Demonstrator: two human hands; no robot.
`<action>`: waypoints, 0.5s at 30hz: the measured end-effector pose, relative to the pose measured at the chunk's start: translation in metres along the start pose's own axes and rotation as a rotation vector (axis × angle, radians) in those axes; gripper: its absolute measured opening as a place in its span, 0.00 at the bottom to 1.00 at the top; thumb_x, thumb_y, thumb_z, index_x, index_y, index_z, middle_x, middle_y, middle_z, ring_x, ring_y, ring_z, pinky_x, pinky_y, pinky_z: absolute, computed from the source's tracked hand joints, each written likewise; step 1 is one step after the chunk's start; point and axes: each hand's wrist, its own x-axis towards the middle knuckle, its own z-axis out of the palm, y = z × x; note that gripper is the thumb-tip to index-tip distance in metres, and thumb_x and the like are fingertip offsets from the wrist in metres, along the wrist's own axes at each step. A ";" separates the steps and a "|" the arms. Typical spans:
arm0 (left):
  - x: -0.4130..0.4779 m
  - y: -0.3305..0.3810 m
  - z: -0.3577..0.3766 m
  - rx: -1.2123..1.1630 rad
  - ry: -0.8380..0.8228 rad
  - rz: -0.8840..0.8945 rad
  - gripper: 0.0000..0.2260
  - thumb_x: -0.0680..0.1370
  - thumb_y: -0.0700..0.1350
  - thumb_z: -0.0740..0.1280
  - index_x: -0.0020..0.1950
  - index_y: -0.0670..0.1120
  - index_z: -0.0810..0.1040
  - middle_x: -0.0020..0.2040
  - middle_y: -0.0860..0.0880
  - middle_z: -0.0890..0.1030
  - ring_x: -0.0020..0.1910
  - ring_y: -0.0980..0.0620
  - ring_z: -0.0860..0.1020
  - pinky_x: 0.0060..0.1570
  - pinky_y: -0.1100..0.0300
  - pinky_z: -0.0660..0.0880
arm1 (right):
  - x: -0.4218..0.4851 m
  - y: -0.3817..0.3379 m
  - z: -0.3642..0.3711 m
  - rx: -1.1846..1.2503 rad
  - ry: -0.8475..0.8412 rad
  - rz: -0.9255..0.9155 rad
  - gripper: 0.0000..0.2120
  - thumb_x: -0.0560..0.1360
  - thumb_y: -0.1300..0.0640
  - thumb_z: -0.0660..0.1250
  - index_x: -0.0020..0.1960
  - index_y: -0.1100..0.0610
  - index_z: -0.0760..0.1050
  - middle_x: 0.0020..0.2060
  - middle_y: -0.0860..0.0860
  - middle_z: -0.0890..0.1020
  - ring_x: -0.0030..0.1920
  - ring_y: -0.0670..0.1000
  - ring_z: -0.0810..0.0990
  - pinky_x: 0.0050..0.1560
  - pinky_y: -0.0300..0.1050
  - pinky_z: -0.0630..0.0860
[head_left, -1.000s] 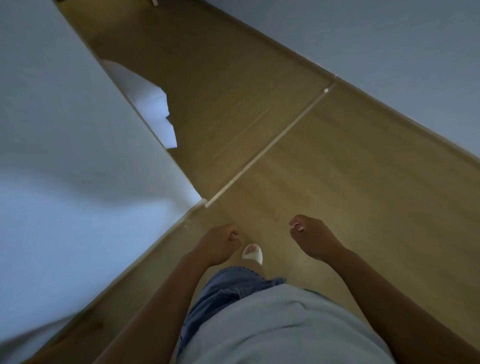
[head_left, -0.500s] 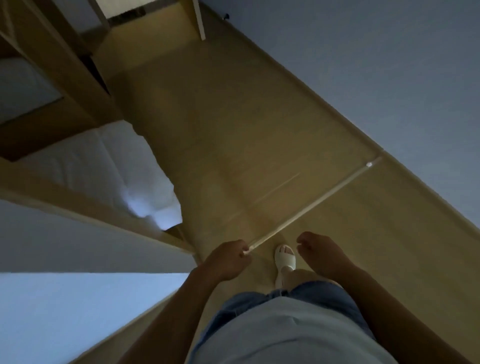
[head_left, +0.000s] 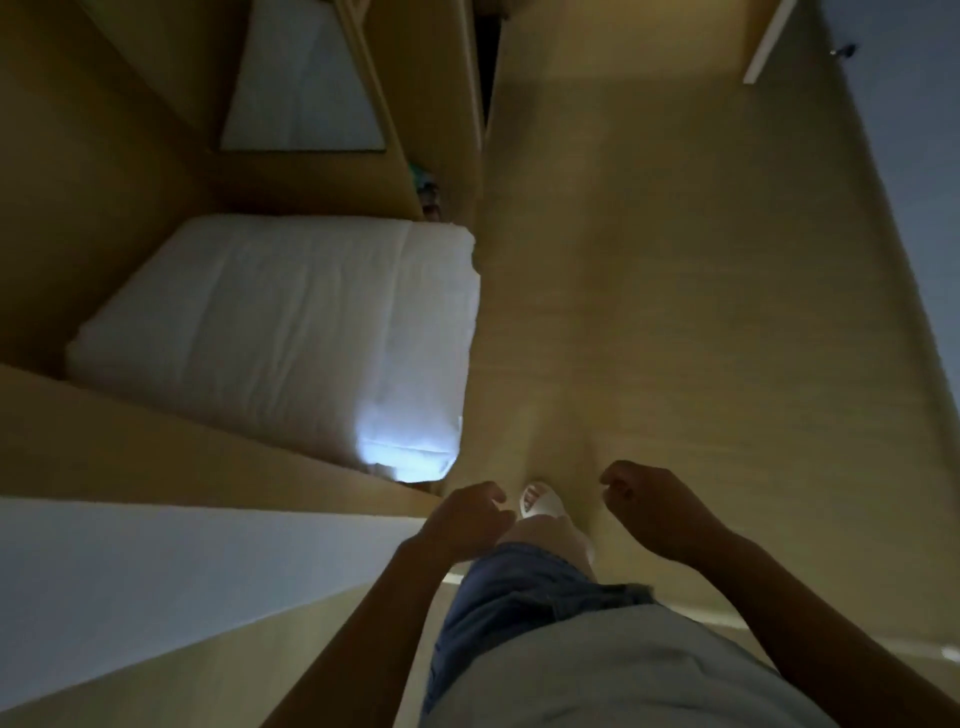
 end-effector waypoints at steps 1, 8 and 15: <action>0.012 0.001 -0.015 -0.043 0.044 -0.032 0.19 0.78 0.52 0.64 0.66 0.48 0.71 0.63 0.47 0.77 0.60 0.49 0.75 0.58 0.60 0.70 | 0.019 -0.012 -0.011 -0.035 -0.014 -0.050 0.13 0.80 0.55 0.59 0.61 0.57 0.74 0.57 0.54 0.79 0.55 0.52 0.77 0.46 0.38 0.66; 0.068 -0.001 -0.113 -0.469 0.504 -0.289 0.23 0.77 0.49 0.66 0.70 0.46 0.66 0.66 0.45 0.74 0.64 0.47 0.72 0.60 0.59 0.67 | 0.146 -0.117 -0.073 -0.275 -0.150 -0.471 0.13 0.79 0.55 0.59 0.61 0.58 0.74 0.57 0.53 0.79 0.57 0.52 0.77 0.53 0.40 0.70; 0.089 -0.023 -0.161 -0.659 0.824 -0.625 0.28 0.77 0.49 0.65 0.74 0.46 0.59 0.68 0.43 0.71 0.67 0.44 0.69 0.63 0.50 0.68 | 0.247 -0.226 -0.075 -0.507 -0.395 -0.831 0.16 0.79 0.55 0.58 0.65 0.58 0.71 0.61 0.53 0.75 0.60 0.51 0.73 0.57 0.42 0.69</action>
